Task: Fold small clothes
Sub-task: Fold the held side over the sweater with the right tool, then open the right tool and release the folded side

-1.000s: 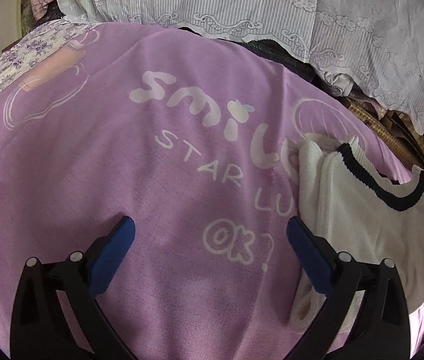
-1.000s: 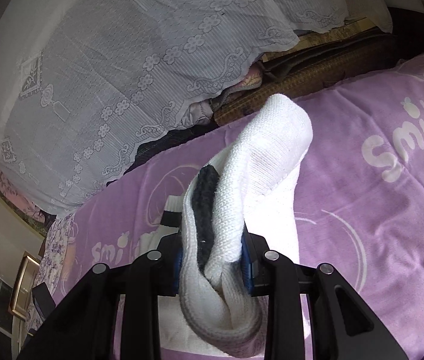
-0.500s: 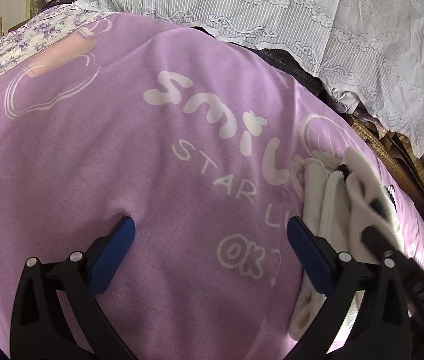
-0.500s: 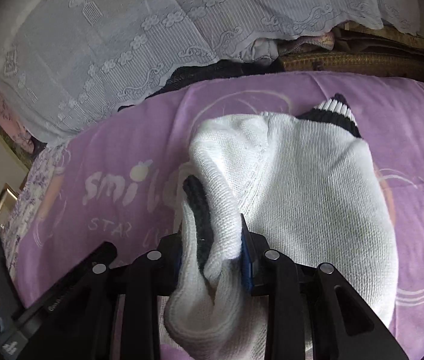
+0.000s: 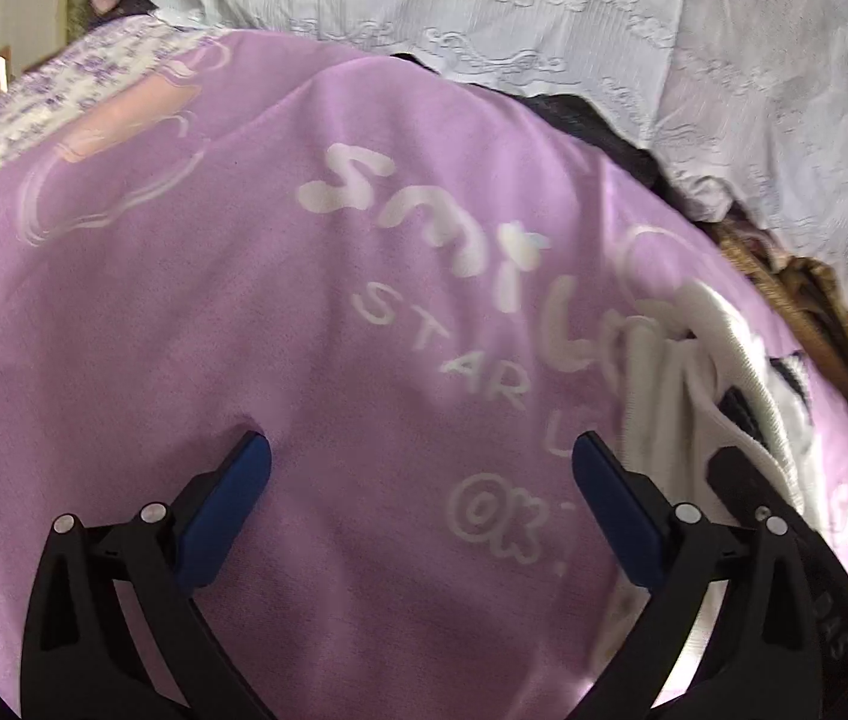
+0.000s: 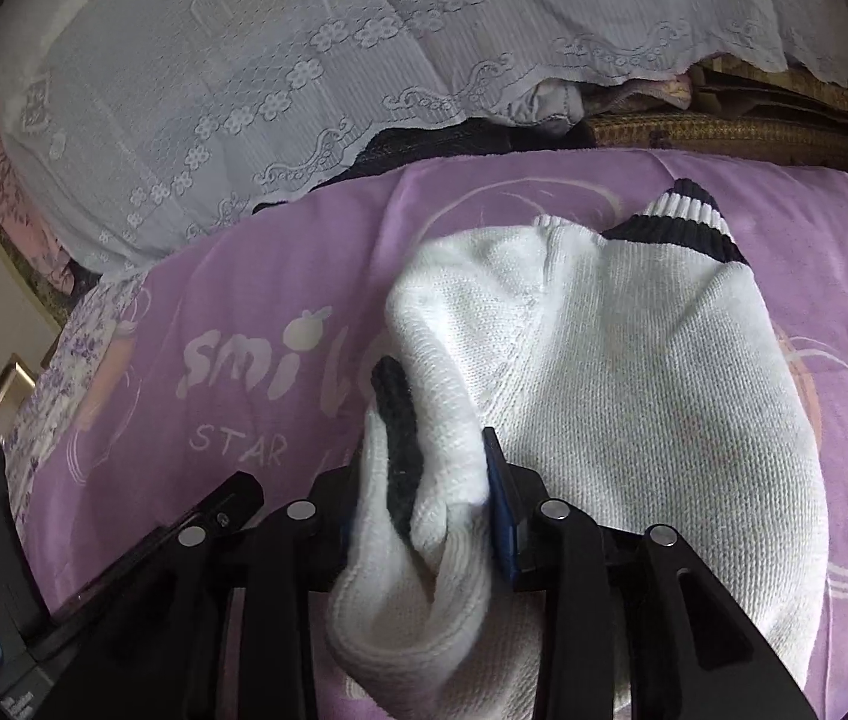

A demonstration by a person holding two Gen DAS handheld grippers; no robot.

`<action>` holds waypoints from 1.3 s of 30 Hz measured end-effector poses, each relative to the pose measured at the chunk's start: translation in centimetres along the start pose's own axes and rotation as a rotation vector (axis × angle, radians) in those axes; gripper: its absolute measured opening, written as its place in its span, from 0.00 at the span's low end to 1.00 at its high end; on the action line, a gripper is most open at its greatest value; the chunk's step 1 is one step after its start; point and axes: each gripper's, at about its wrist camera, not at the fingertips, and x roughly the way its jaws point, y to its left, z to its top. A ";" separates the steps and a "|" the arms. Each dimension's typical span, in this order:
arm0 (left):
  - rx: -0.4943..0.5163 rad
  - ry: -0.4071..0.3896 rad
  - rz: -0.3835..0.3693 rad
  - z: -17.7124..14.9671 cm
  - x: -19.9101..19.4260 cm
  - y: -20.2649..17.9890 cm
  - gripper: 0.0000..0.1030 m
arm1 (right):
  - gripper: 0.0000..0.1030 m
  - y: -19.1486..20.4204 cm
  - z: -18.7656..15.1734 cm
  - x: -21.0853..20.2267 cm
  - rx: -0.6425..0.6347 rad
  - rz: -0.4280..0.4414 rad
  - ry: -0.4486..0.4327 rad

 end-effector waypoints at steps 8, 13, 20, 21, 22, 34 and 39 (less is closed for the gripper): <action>-0.027 0.008 -0.040 0.2 -0.5 0.6 0.96 | 0.54 -2.7 0.2 -7.2 -0.023 0.237 -0.086; -0.010 -0.035 -0.112 0.5 -3.5 -0.4 0.96 | 0.09 -6.0 -0.8 -10.1 -0.121 -0.006 -0.189; 0.247 -0.064 -0.043 -2.1 -4.6 -6.3 0.96 | 0.07 -5.7 -6.5 -5.0 -0.210 0.038 0.011; 0.281 -0.057 0.055 -2.6 -3.4 -6.8 0.96 | 0.07 -5.4 -7.0 -4.8 -0.231 0.025 0.004; 0.301 -0.035 0.126 -3.0 -2.0 -6.9 0.96 | 0.07 -5.5 -7.0 -4.9 -0.220 0.037 0.008; 0.219 0.062 0.157 -2.5 0.2 -4.1 0.96 | 0.07 -9.4 -2.4 -8.0 -0.048 0.199 -0.058; 0.151 -0.069 0.002 -1.4 -4.1 -4.0 0.96 | 0.07 -10.1 2.9 -4.9 -0.015 0.115 -0.066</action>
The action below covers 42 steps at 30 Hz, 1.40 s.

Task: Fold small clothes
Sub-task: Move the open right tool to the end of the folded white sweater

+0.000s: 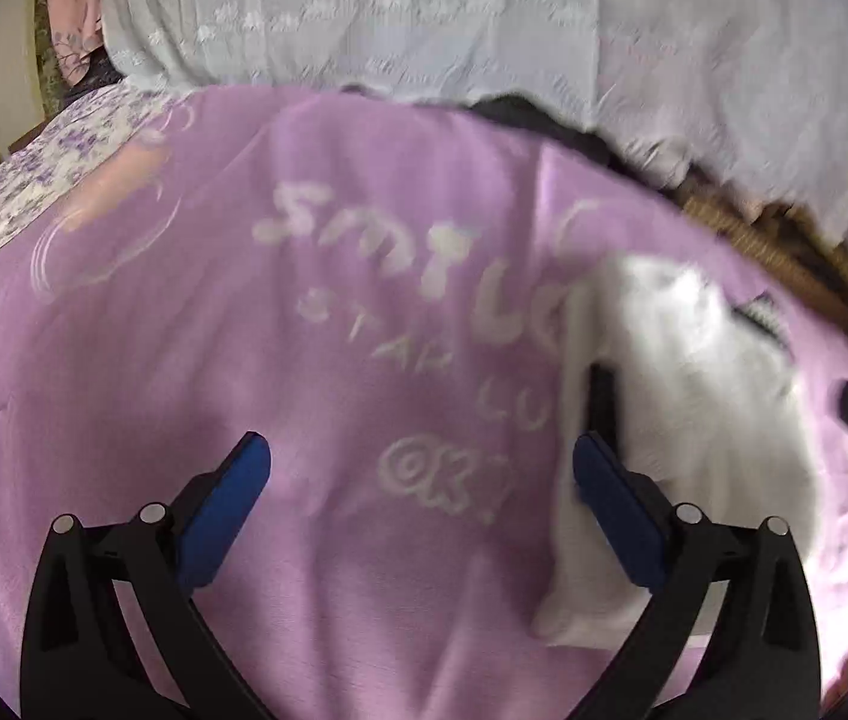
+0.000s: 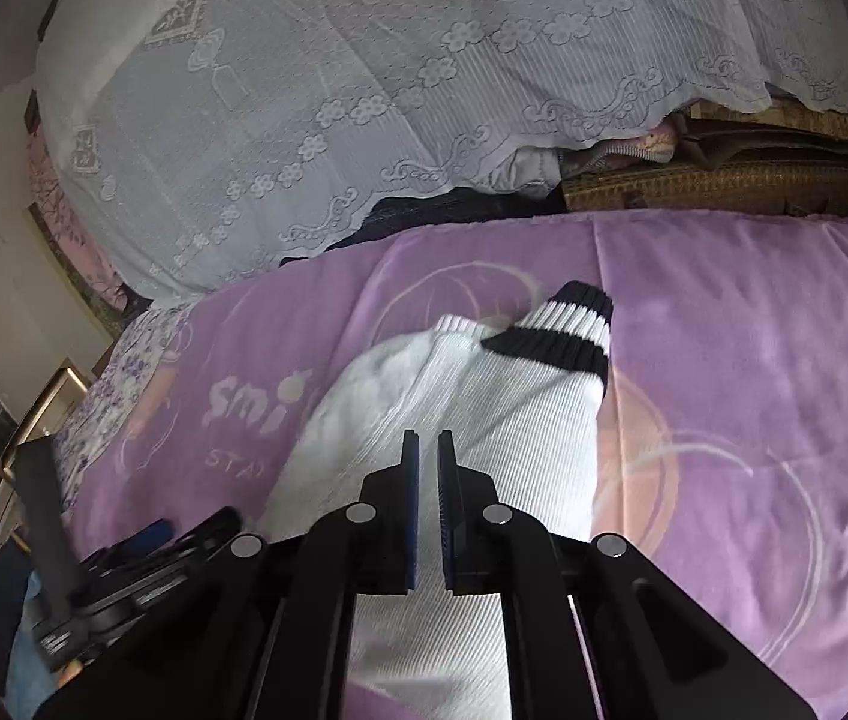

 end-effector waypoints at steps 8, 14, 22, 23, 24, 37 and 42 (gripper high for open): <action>0.094 0.159 -0.172 -1.4 4.1 -3.8 0.96 | 0.05 -1.6 -0.7 8.4 -0.053 -0.102 0.130; 0.027 0.184 -0.231 -1.5 4.1 -2.9 0.96 | 0.07 -0.4 -0.5 7.1 -0.079 -0.126 0.117; 0.046 0.037 -0.160 -1.6 1.4 -2.7 0.96 | 0.38 3.0 -6.1 -0.7 -0.214 -0.124 -0.042; 0.066 0.046 -0.135 -1.7 1.7 -3.1 0.96 | 0.38 2.7 -7.0 -1.0 -0.210 -0.120 -0.039; 0.094 0.061 -0.107 -2.0 2.3 -3.5 0.96 | 0.38 2.4 -7.9 -1.1 -0.220 -0.128 -0.045; 0.193 0.005 -0.032 -2.9 1.7 -4.5 0.96 | 0.50 2.5 -9.1 -1.3 -0.247 -0.103 -0.061; 0.197 0.001 -0.029 -2.9 1.7 -4.6 0.96 | 0.59 2.8 -9.3 -1.2 -0.256 -0.088 -0.060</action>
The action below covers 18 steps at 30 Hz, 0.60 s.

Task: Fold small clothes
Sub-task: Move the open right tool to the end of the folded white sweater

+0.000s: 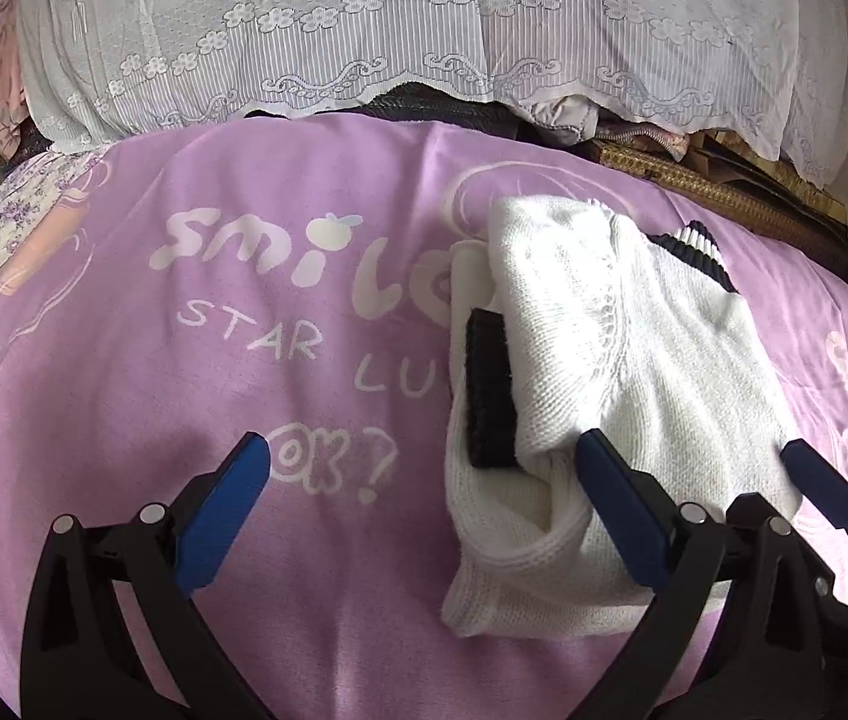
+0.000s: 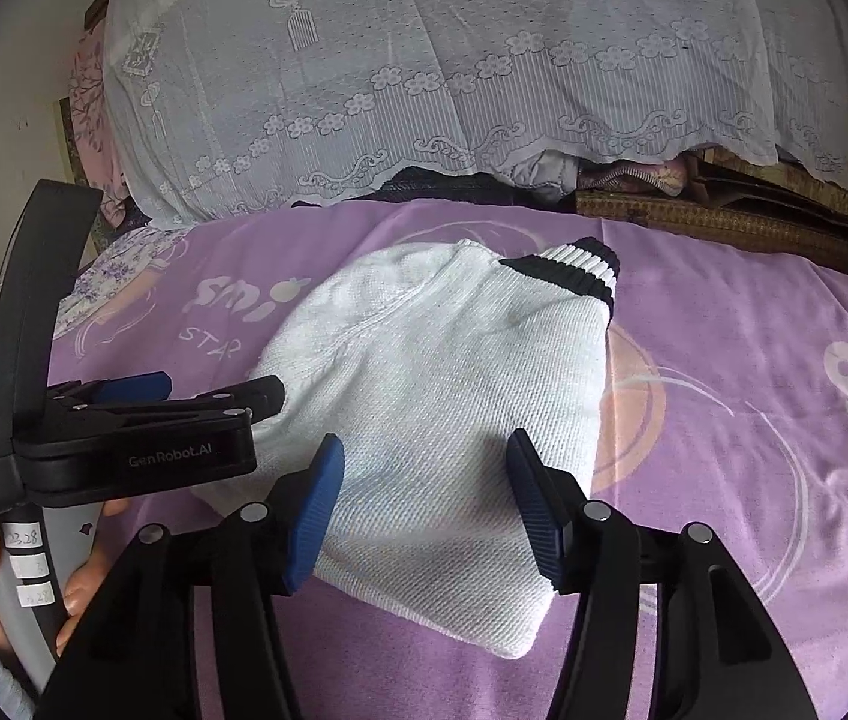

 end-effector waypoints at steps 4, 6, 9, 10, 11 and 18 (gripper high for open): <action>0.000 -0.001 -0.001 0.0 0.0 0.0 0.96 | 0.62 0.3 0.0 0.0 -0.016 -0.003 0.001; -0.002 0.001 -0.005 0.0 0.1 0.0 0.96 | 0.62 0.3 0.0 0.0 -0.014 0.000 0.000; -0.002 0.000 -0.005 0.0 0.1 0.0 0.96 | 0.62 0.2 0.0 -0.1 -0.004 0.009 -0.004; -0.002 0.000 -0.005 0.0 0.1 0.0 0.96 | 0.62 0.2 0.0 -0.3 -0.001 0.009 -0.008; -0.002 0.001 -0.003 0.0 0.0 0.0 0.96 | 0.62 0.2 -0.1 -0.5 0.004 0.004 -0.020; -0.087 -0.034 -0.110 0.9 -1.7 1.4 0.96 | 0.63 -2.7 -0.6 -1.6 0.163 -0.004 -0.035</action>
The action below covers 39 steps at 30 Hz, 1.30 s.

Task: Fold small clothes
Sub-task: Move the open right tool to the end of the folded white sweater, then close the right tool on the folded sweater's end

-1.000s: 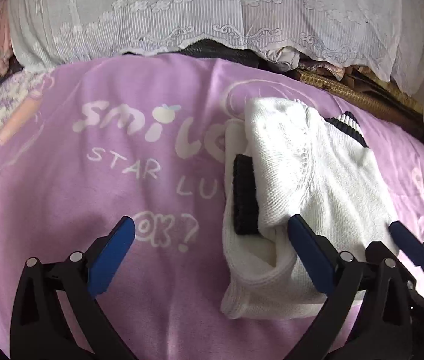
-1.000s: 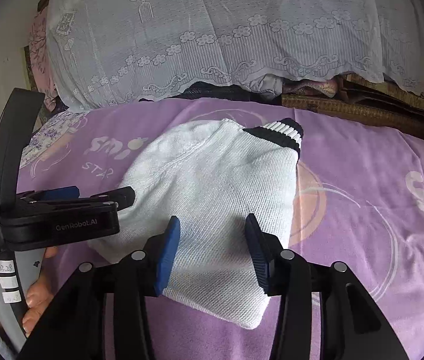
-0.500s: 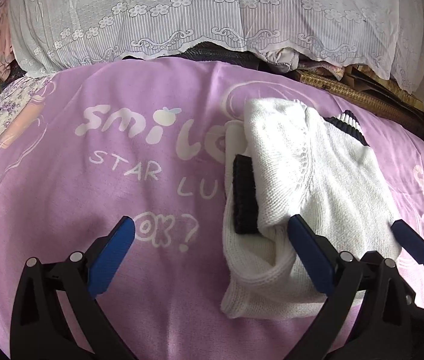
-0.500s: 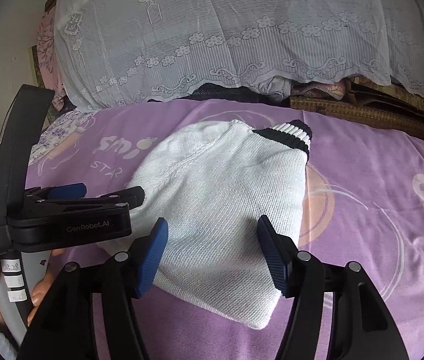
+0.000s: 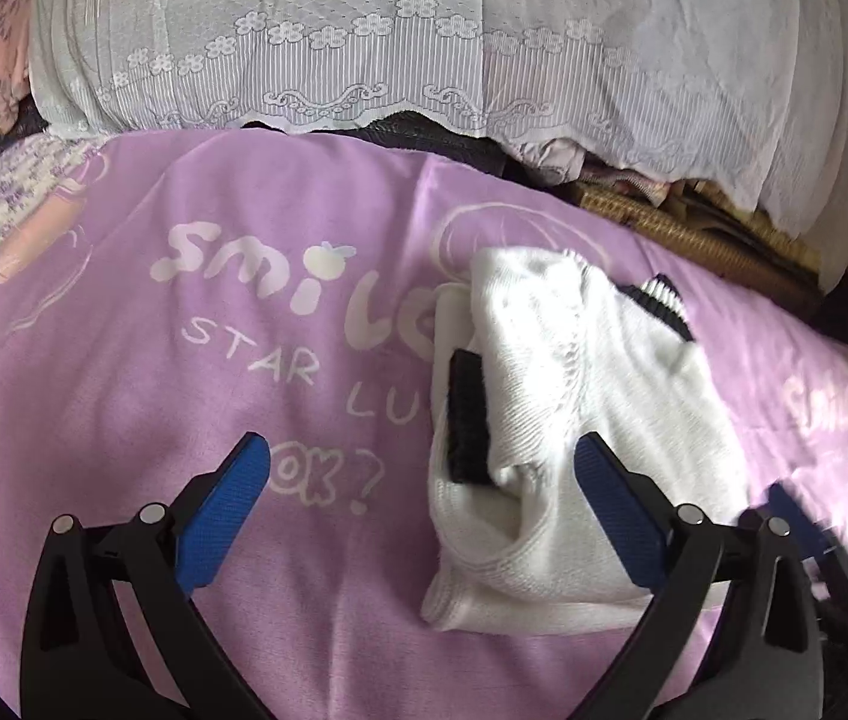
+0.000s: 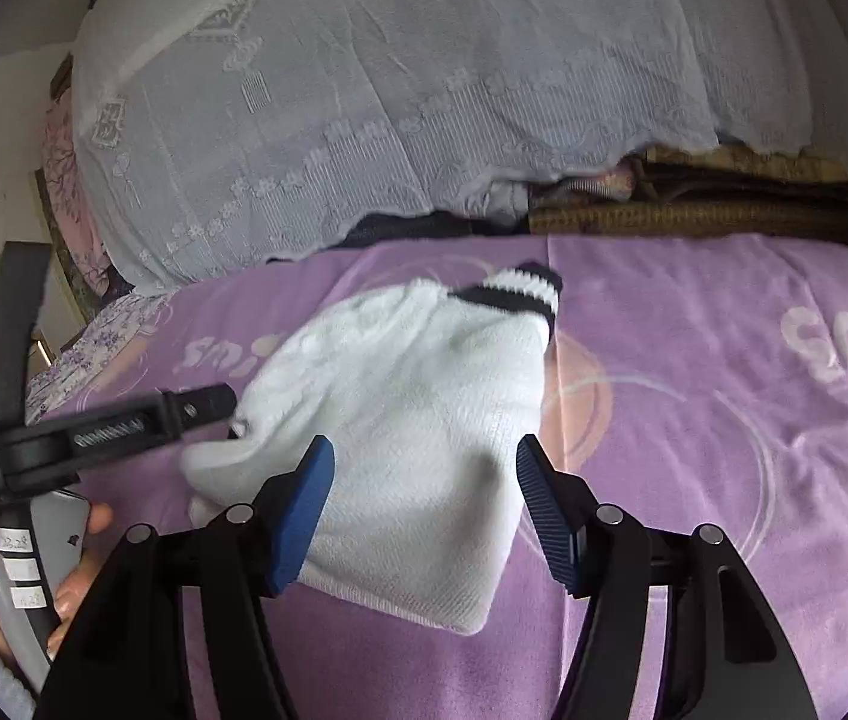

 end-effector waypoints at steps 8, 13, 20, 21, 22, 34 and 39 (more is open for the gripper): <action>-0.074 0.141 -0.043 -0.4 3.4 1.4 0.96 | 0.78 -2.4 -1.1 3.3 0.149 0.129 0.187; -0.081 0.120 -0.145 -0.3 1.8 0.9 0.96 | 0.82 -3.2 -1.3 3.1 0.203 0.196 0.177; -0.031 0.191 -0.216 -1.3 3.3 -1.1 0.96 | 0.82 -4.6 -1.1 2.9 0.291 0.241 0.148; -0.021 0.231 -0.201 -1.8 4.4 -1.3 0.96 | 0.82 -4.8 -1.1 3.0 0.302 0.246 0.147; -0.022 0.251 -0.211 -2.0 5.1 -1.3 0.96 | 0.82 -5.0 -1.0 3.1 0.313 0.249 0.146; -0.121 0.279 -0.363 1.0 8.2 -0.6 0.96 | 0.86 -6.9 1.8 7.2 0.400 0.268 0.171; -0.132 0.285 -0.419 1.4 9.1 -0.5 0.96 | 0.87 -6.9 3.5 9.6 0.373 0.253 0.180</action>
